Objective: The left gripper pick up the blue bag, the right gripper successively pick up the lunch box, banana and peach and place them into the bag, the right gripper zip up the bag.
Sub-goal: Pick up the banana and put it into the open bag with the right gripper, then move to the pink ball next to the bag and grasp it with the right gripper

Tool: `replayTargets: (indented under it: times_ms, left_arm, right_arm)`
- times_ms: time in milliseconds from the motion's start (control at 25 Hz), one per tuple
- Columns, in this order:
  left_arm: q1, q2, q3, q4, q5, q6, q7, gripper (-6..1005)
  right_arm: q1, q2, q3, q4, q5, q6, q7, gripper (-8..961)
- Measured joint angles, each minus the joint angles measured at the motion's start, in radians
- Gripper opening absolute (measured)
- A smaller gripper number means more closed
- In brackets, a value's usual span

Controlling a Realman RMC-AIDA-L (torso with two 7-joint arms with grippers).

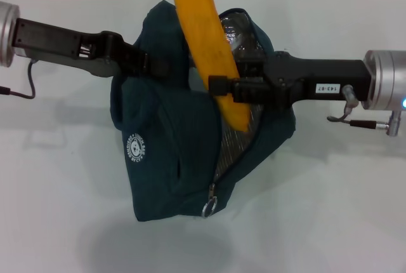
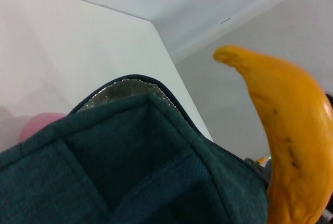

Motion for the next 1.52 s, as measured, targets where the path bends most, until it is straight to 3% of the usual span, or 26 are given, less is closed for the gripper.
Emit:
replayTargets:
  times_ms: [640, 960, 1200, 1360, 1520]
  left_arm:
    - [0.005, -0.002, -0.001, 0.000, 0.000, 0.000, 0.000, 33]
    - [0.012, -0.002, -0.001, 0.000, 0.000, 0.001, 0.000, 33]
    - [0.017, -0.001, 0.000, 0.000, 0.000, 0.002, -0.001, 33]
    - [0.017, -0.001, 0.000, 0.000, 0.000, 0.002, -0.004, 33]
    - [0.017, -0.001, 0.000, 0.000, 0.000, 0.002, -0.004, 33]
  right_arm:
    - [-0.018, -0.007, -0.036, 0.005, 0.002, 0.022, -0.034, 432]
    - [-0.071, -0.015, -0.034, -0.089, -0.025, 0.015, -0.021, 437]
    - [-0.079, -0.017, -0.023, -0.096, -0.039, 0.009, -0.010, 652]
    - [-0.099, -0.025, 0.018, -0.121, -0.039, -0.016, 0.011, 711]
    - [-0.123, -0.040, 0.144, -0.135, -0.039, -0.096, 0.022, 740]
